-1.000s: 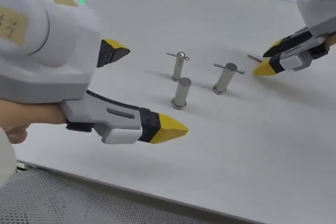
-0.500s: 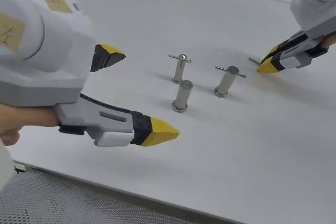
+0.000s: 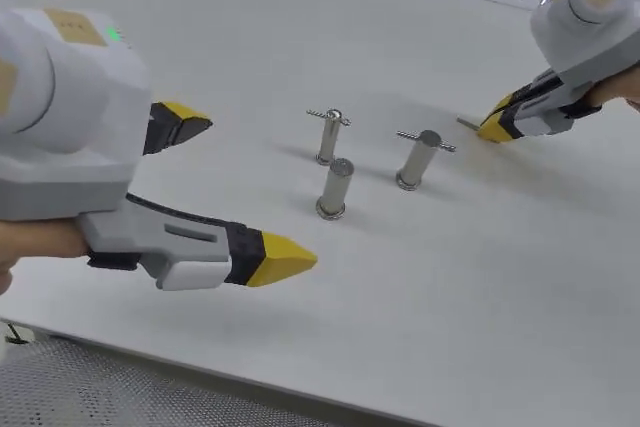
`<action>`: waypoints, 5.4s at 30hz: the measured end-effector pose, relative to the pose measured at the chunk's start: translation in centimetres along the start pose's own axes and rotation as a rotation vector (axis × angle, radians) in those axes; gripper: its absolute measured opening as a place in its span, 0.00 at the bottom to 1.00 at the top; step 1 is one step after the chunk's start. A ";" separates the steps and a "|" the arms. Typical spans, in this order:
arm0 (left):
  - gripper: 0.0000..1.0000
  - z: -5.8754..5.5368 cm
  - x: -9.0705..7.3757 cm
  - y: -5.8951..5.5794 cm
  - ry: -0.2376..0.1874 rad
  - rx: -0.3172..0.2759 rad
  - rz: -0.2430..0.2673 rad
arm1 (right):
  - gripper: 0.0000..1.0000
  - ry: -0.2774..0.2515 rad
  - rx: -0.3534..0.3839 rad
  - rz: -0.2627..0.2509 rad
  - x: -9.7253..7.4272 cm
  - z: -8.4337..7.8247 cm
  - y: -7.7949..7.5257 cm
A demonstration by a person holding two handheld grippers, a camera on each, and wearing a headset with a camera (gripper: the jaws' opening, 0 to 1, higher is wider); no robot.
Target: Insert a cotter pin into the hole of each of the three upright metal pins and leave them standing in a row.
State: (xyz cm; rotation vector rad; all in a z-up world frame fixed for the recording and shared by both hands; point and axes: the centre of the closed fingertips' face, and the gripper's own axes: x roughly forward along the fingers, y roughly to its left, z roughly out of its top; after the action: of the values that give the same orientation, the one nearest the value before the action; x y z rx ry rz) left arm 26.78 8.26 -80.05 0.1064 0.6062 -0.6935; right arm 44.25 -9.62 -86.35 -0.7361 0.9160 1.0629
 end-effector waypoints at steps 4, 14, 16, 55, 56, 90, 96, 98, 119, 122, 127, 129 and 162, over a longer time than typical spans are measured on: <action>0.91 -0.2 0.0 0.0 0.007 0.002 0.002 | 0.03 -0.053 -0.043 0.015 0.0 -0.1 -0.1; 0.90 -0.8 0.2 0.1 0.024 -0.004 0.002 | 0.03 -0.088 0.065 -0.019 0.1 -0.1 -0.5; 0.90 -0.8 0.0 0.1 0.024 -0.004 0.003 | 0.03 -0.085 0.068 -0.027 0.0 -0.3 -0.6; 0.69 3.3 0.8 -0.2 -0.083 -0.078 -0.034 | 0.02 -0.338 -0.057 -0.220 -8.6 1.7 4.4; 0.67 3.5 0.9 -0.2 -0.090 -0.084 -0.039 | 0.02 -0.345 -0.065 -0.223 -8.9 1.9 4.9; 0.29 7.6 4.2 -6.5 -0.060 -0.050 -0.322 | 0.02 -0.432 -0.183 -0.235 -9.4 2.8 13.7; 0.23 7.3 4.7 -8.0 -0.047 -0.096 -0.375 | 0.02 -0.435 -0.198 -0.218 -9.0 3.1 14.8; 0.23 7.1 4.8 -8.2 -0.037 -0.103 -0.381 | 0.02 -0.437 -0.207 -0.221 -9.0 3.2 14.9; 0.07 6.9 5.4 -9.3 -0.026 -0.278 -0.448 | 0.02 -0.447 -0.265 -0.203 -9.2 4.4 17.2; 0.04 6.8 5.4 -9.2 -0.017 -0.288 -0.446 | 0.02 -0.451 -0.269 -0.200 -9.3 4.6 17.4; 0.03 6.6 5.5 -9.1 -0.012 -0.310 -0.443 | 0.02 -0.445 -0.289 -0.205 -9.2 4.7 17.5; 0.03 6.5 5.4 -9.2 -0.007 -0.313 -0.445 | 0.02 -0.441 -0.303 -0.209 -9.2 4.8 17.6; 0.02 6.1 4.8 -9.4 0.015 -0.434 -0.460 | 0.03 -0.412 -0.373 -0.229 -9.3 4.8 17.7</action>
State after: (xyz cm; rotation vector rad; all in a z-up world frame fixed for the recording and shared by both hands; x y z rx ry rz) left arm 26.77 -3.47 -76.71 -0.4443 0.7931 -0.9871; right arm 26.89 -3.45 -77.18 -0.8630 0.2746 1.1371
